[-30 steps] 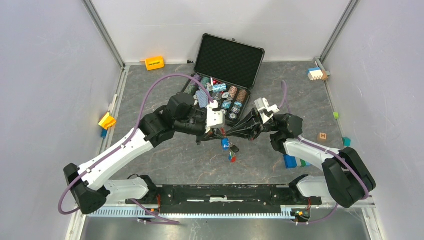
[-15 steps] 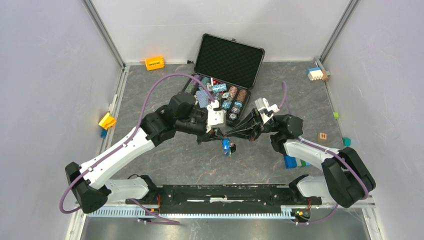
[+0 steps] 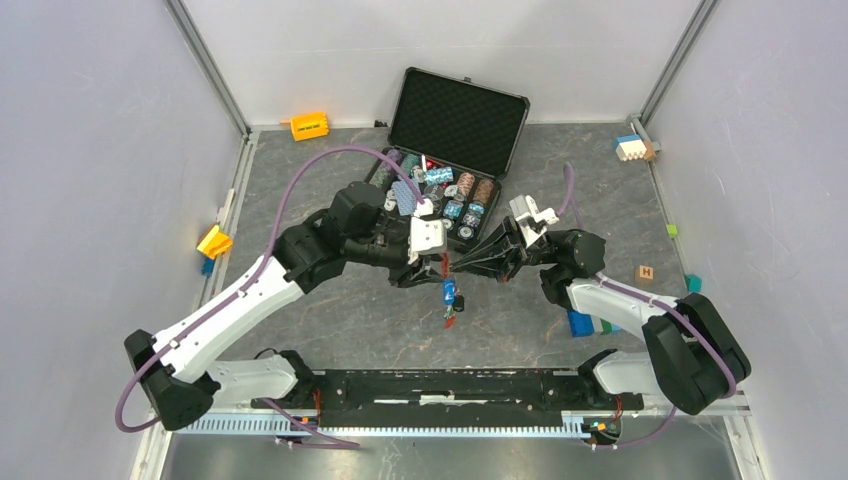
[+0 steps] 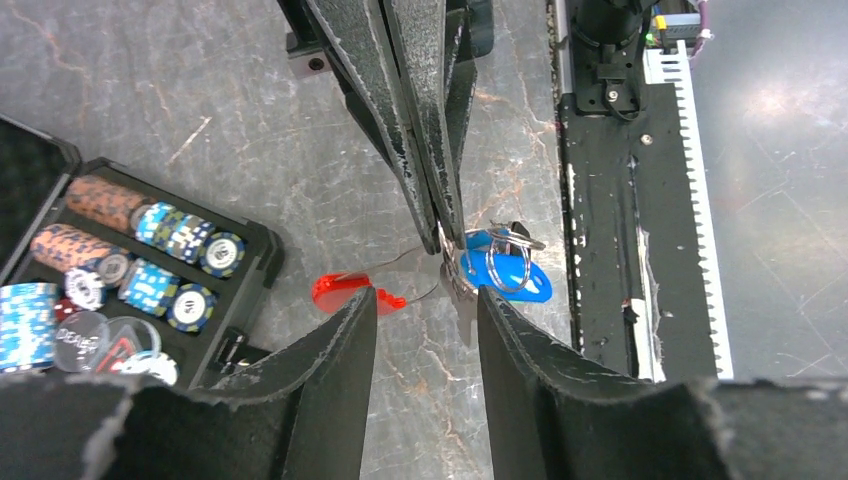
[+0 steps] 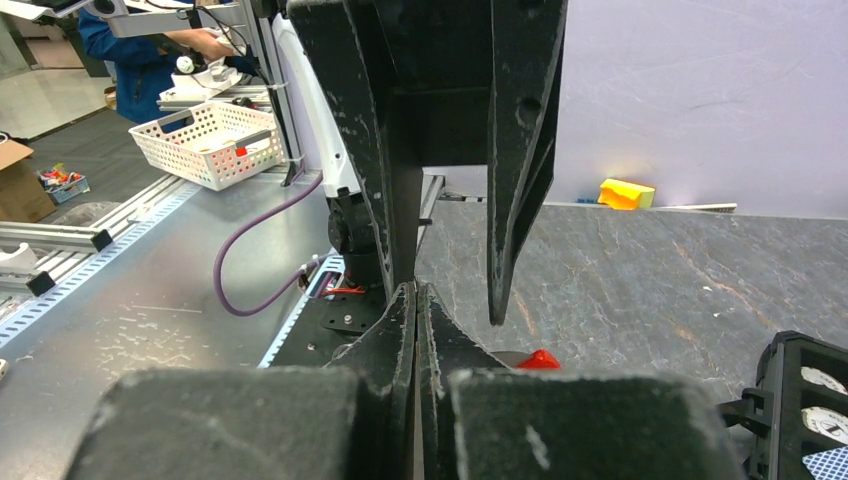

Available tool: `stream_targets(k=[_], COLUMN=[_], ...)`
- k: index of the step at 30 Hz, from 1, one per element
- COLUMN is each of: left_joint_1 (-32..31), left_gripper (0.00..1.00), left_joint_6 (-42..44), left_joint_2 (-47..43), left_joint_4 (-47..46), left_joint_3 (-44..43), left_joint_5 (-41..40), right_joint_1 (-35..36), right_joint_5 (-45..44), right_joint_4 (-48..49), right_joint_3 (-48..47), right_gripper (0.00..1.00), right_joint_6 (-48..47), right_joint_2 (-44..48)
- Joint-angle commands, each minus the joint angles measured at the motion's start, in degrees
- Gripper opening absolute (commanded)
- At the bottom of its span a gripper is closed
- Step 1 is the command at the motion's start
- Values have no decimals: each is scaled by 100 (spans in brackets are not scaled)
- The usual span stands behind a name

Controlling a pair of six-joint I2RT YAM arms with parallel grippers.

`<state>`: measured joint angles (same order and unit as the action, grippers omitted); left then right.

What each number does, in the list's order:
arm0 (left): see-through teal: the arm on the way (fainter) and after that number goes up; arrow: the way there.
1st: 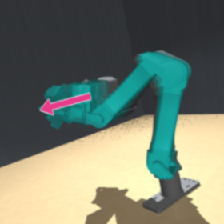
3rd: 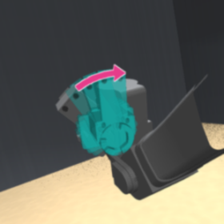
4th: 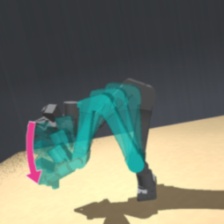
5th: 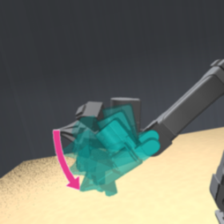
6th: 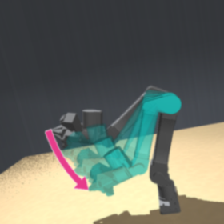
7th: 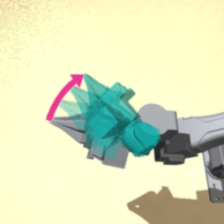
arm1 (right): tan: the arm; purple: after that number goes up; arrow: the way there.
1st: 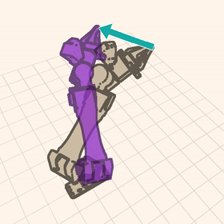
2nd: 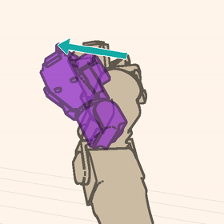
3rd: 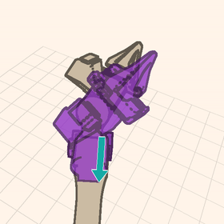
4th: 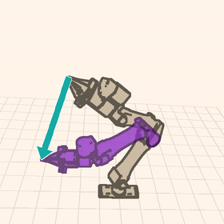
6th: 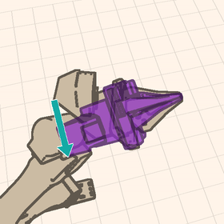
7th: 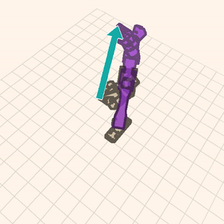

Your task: Put the keys on the keyring

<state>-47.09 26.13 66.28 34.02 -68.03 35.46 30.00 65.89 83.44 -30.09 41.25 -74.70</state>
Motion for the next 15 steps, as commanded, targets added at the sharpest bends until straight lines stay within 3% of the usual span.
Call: stream_targets(k=[1, 9, 15], left_joint_1=[25, 25, 25], left_gripper=[48, 45, 44], left_joint_6=[349, 225, 80], left_joint_2=[-216, -130, -28], left_joint_4=[137, 133, -122], left_joint_3=[-418, -356, -227], left_joint_5=[-100, 624, 667], right_joint_1=[6, 2, 5], right_joint_5=[-140, -151, -158], right_joint_4=[687, 552, 545], right_joint_3=[-14, -24, -24], right_gripper=[0, 0, 0], right_joint_6=[-65, -153, -151], right_joint_2=[31, 37, 53])
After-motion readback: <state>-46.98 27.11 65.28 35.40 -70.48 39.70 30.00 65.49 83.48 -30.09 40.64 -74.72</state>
